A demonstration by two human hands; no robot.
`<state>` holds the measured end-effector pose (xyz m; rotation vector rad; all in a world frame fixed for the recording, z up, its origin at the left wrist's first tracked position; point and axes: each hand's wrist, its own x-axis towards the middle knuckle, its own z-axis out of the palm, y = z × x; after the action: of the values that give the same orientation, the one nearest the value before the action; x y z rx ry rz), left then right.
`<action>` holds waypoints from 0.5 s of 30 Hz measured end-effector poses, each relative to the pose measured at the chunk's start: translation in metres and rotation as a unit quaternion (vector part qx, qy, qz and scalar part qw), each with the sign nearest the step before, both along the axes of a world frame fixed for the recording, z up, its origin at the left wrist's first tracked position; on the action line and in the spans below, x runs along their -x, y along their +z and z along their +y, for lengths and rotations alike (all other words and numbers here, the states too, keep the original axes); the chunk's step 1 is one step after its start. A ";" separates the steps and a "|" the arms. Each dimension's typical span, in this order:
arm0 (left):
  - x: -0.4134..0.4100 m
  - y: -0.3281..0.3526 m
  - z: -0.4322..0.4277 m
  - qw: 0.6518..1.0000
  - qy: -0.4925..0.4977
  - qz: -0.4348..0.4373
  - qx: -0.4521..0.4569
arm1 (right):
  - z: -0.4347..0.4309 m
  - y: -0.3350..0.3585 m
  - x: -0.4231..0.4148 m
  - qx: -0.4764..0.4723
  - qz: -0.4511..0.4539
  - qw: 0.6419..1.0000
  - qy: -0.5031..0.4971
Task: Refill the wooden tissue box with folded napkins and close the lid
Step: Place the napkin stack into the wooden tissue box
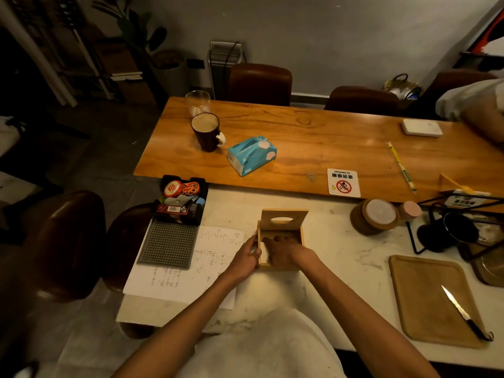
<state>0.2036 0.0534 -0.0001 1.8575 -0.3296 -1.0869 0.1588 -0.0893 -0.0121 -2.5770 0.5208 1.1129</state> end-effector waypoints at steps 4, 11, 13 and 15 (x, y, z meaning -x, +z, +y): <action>0.001 -0.002 -0.002 1.000 0.008 0.002 -0.004 | 0.003 0.002 0.004 -0.009 -0.024 1.000 0.008; 0.004 -0.001 -0.006 0.999 0.037 0.022 -0.010 | 0.005 0.016 0.013 -0.057 -0.084 0.995 0.009; 0.003 0.003 -0.006 0.998 0.048 0.028 -0.003 | 0.003 0.022 0.029 -0.121 -0.198 0.969 -0.083; 0.002 0.009 -0.004 0.996 0.073 0.032 0.025 | 0.000 0.028 0.053 -0.199 -0.322 0.891 -0.252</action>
<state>0.2021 0.0497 0.0092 1.7691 -0.1788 -1.0264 0.1059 -0.0889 0.0158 -2.0824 0.6467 0.1375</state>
